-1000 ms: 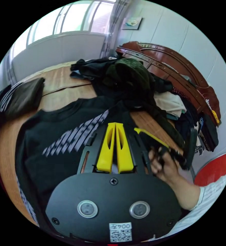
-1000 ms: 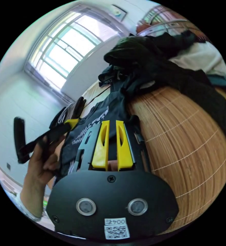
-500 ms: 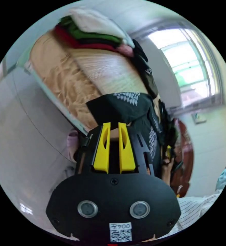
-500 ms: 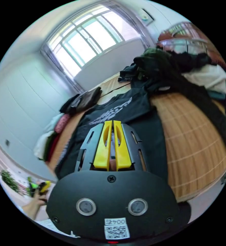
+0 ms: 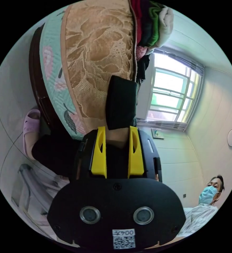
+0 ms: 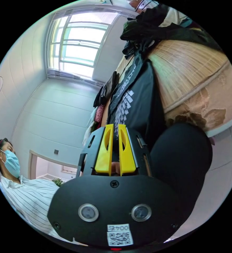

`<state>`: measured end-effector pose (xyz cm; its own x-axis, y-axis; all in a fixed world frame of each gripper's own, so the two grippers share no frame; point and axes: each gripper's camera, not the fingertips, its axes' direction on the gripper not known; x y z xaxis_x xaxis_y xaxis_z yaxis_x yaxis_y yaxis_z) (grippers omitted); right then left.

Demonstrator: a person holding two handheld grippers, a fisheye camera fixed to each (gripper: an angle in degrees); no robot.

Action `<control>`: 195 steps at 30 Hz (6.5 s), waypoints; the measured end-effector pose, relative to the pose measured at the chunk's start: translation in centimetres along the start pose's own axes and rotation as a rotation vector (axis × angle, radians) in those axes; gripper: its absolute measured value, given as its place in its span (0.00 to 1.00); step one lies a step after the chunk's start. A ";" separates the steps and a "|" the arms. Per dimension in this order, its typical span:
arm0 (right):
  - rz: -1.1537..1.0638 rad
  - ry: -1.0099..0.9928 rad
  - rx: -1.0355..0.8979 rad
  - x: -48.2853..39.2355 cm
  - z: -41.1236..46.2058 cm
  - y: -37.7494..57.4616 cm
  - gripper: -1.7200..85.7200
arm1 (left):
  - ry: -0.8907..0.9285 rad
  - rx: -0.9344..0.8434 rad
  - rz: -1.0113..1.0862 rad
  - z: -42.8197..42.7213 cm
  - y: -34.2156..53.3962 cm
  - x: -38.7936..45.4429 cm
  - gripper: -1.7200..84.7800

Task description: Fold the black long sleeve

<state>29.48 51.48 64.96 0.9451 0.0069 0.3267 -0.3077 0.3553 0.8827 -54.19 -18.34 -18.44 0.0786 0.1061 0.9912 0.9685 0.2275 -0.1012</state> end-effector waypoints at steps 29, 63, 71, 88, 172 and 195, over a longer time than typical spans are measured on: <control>0.121 -0.001 0.023 1.9 -6.1 -2.2 0.01 | -0.092 0.130 0.496 1.2 18.6 7.1 0.06; 0.085 -0.118 0.071 3.6 -5.0 -2.0 0.02 | -1.192 -1.069 2.363 89.3 76.9 -0.9 0.11; 0.064 0.094 0.226 2.1 -3.5 -0.5 0.12 | -0.904 -0.905 1.590 73.0 59.2 -3.6 0.16; -0.122 0.962 -0.410 -3.0 18.1 0.2 0.15 | -0.806 -0.663 0.845 44.5 49.8 -23.2 0.19; -0.804 0.663 -0.726 -9.9 70.7 -15.5 0.02 | -0.433 -0.396 0.317 31.8 12.2 24.1 0.07; -0.593 0.554 -0.383 -7.3 65.1 -22.4 0.08 | 0.079 -0.092 0.062 19.1 8.7 25.5 0.03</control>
<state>22.34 -17.42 64.86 0.8849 0.1379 -0.4449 0.2124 0.7305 0.6490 -48.25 4.83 4.38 0.1538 0.0395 0.9873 0.9784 0.1332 -0.1578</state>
